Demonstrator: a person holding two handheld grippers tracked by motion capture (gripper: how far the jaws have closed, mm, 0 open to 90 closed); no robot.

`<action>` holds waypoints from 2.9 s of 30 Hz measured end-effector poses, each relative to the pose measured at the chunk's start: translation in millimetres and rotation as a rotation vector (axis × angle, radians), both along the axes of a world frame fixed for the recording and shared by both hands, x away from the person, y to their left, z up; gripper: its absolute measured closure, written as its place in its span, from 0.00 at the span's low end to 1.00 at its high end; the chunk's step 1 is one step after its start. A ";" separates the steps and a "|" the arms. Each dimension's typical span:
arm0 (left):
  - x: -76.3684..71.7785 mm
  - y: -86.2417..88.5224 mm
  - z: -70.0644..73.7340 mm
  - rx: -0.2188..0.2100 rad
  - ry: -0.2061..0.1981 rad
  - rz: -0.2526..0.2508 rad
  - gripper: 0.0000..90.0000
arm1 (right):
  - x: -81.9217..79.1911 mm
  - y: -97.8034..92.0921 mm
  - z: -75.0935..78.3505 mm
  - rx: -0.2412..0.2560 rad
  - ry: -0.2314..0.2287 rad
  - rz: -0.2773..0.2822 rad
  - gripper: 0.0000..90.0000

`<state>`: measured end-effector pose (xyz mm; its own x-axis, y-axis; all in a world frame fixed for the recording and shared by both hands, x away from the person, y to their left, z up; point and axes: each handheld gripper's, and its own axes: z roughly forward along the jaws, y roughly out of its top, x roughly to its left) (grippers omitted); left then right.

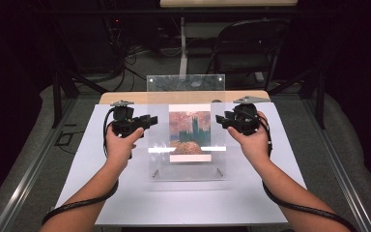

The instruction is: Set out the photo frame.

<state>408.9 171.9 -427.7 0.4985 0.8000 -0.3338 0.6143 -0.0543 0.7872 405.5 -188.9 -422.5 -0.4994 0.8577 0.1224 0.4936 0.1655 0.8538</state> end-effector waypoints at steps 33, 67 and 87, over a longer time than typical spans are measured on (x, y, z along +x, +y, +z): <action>-75.2 10.8 7.4 0.018 -0.160 -0.069 0.77 | -71.9 -15.1 13.0 0.033 -0.099 0.068 0.83; -121.3 10.5 1.2 0.038 -0.240 -0.087 0.75 | -117.6 -17.7 4.8 0.065 -0.155 0.115 0.77; -117.6 7.4 2.6 0.051 -0.215 -0.080 0.56 | -114.6 -17.5 4.5 0.085 -0.161 0.124 0.58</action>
